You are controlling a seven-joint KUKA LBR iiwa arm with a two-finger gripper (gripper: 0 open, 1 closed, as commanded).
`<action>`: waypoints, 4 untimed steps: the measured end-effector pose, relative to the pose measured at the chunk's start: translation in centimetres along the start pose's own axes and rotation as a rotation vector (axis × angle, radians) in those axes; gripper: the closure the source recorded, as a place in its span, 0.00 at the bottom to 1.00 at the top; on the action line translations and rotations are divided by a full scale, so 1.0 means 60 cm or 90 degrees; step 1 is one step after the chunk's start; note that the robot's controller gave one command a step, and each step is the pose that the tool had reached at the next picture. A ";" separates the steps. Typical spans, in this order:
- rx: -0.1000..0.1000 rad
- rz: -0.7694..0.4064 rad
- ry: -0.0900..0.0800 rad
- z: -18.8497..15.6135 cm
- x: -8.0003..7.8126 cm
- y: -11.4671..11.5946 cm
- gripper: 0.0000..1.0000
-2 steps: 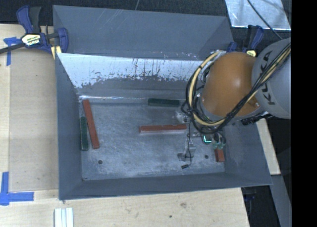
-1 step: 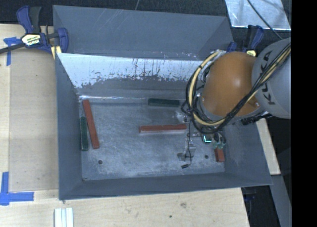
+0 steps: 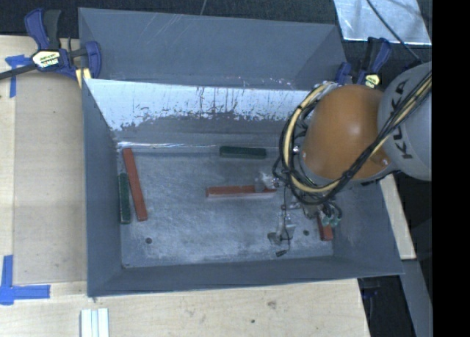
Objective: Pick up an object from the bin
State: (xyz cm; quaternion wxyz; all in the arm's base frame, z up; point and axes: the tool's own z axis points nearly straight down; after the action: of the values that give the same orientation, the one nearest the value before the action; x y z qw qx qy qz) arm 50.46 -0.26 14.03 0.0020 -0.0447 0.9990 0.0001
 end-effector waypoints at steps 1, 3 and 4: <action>0.000 -0.022 0.001 0.047 -0.002 -0.027 0.00; 0.001 0.060 0.000 0.081 -0.076 0.015 0.00; 0.000 0.370 -0.002 0.114 -0.081 -0.096 1.00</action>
Offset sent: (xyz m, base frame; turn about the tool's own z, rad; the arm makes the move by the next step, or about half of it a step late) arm 0.0467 -0.0163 -0.0453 0.2062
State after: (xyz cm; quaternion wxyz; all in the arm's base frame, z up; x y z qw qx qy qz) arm 55.85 -5.59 7.22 0.0034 0.2433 0.9700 0.0006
